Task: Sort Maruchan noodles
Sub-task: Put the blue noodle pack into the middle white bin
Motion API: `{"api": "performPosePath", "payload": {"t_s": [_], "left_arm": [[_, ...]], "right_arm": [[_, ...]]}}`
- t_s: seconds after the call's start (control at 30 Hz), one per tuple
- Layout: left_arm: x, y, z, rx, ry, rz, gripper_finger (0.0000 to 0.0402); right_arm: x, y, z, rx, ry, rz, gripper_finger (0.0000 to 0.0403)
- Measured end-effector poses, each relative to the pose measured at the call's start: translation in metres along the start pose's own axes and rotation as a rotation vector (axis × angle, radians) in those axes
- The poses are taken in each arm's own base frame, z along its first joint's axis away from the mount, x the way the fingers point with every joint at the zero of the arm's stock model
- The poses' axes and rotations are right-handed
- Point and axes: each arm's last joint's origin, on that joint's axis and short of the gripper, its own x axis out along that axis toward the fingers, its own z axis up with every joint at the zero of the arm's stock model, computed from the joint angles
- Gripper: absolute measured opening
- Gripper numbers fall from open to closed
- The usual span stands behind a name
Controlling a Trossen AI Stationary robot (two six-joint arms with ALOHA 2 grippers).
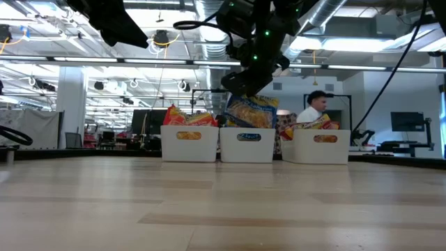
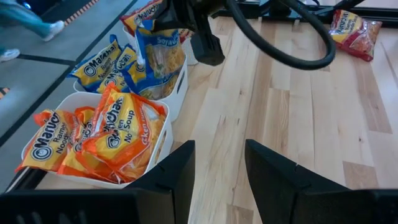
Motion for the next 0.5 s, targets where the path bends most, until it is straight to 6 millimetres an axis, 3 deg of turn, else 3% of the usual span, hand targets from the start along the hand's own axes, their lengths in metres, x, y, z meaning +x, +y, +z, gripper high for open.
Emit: {"api": "performPosePath", "payload": {"t_s": [0.5], "left_arm": [[0.0,-0.002,0.0,-0.028,0.008,-0.055,0.013]], "right_arm": [[0.028,0.01,-0.011,-0.047,0.09,0.081,0.0006]]}}
